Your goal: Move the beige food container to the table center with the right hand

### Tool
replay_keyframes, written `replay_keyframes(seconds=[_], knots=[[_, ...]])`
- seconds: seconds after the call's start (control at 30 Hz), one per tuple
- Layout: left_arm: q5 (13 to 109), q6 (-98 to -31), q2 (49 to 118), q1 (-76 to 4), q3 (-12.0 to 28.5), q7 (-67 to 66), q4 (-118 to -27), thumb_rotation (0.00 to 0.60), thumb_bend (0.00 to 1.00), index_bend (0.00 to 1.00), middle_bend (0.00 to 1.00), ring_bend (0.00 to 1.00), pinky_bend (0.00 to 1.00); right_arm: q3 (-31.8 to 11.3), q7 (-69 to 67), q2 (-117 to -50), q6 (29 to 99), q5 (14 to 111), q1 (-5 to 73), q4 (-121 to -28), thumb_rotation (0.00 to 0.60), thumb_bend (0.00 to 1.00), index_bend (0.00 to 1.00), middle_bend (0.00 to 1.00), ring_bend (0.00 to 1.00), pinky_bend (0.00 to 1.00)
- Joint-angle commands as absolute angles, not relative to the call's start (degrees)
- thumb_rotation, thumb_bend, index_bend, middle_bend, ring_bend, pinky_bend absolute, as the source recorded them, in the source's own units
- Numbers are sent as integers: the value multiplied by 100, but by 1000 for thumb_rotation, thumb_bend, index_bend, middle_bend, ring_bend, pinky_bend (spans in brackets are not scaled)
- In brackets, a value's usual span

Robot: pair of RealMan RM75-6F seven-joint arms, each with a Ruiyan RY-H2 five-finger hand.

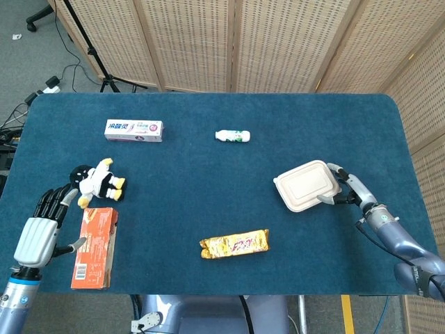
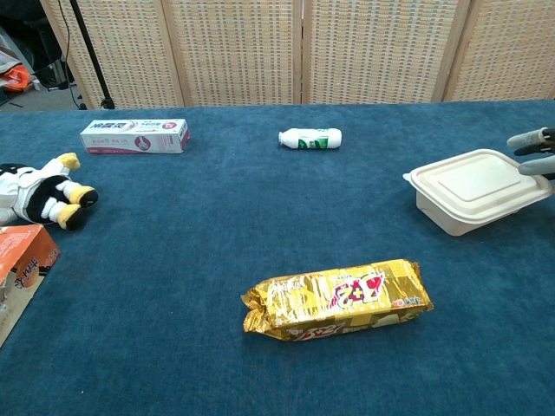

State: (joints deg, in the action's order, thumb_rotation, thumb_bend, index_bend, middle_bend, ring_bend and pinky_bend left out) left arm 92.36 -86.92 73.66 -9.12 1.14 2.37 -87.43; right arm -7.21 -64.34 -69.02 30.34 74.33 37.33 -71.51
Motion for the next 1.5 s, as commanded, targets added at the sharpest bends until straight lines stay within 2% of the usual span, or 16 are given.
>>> replay_keyframes(seconds=[0.03, 1.5], knots=[[9241, -8699, 7355, -911, 114, 260, -8748, 600, 110, 0, 0, 0, 2, -779, -6218, -6868, 3106, 7323, 3689, -7356, 600, 234, 41, 0, 0, 42], [9234, -8677, 7229, -926, 110, 534, -8787, 600, 111, 0, 0, 0, 2, -1139, -3545, -7172, 3323, 5542, 3823, -8855, 600, 234, 41, 0, 0, 42]])
